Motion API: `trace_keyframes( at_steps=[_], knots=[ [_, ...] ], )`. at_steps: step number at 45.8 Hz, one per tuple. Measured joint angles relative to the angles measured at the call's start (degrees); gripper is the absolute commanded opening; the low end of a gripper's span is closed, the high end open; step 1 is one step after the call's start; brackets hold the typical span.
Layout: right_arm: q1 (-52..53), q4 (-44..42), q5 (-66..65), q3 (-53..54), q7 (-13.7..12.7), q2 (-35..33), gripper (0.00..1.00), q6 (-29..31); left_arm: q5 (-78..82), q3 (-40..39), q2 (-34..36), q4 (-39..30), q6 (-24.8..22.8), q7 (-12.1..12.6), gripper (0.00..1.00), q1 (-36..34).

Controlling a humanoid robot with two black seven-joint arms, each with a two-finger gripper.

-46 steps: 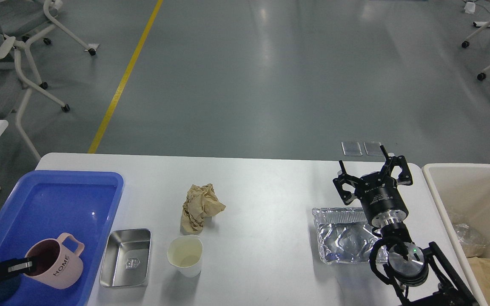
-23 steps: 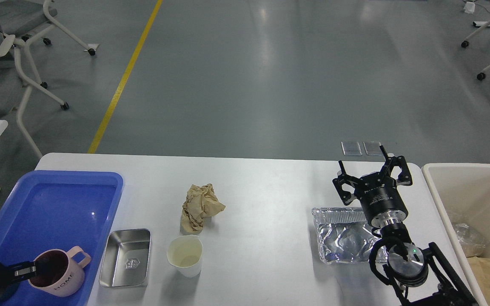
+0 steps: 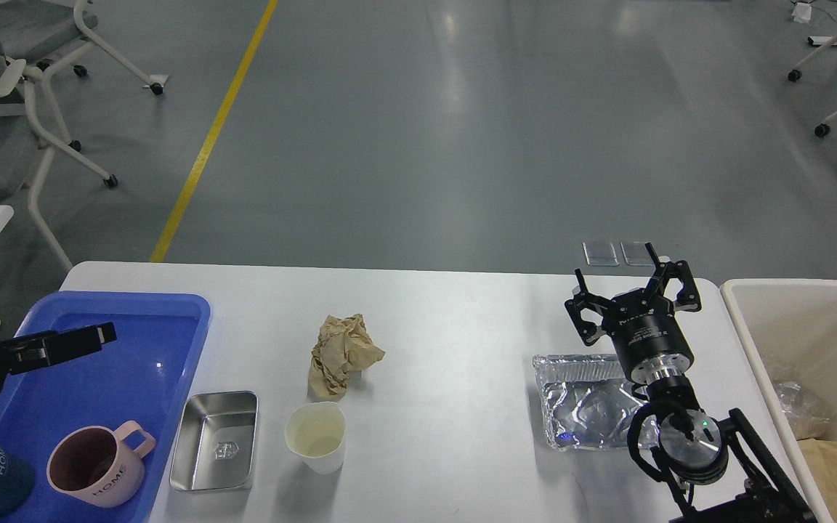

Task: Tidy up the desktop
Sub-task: 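Release the mug and move the left gripper to the small steel tray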

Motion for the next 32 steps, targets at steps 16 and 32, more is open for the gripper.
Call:
trace_keyframes(
  at_steps=[16, 32],
  knots=[
    [0.1, -0.3, -0.2, -0.1, 0.0, -0.1, 1.00, -0.1, 0.1, 0.1, -1.3, -1.6, 0.5, -0.1, 0.96, 0.5],
    [0.0, -0.5, -0.2, -0.1, 0.0, -0.5, 1.00, -0.1, -0.2, 0.2, -2.7, -1.4, -4.6, -0.1, 0.96, 0.7]
  ],
)
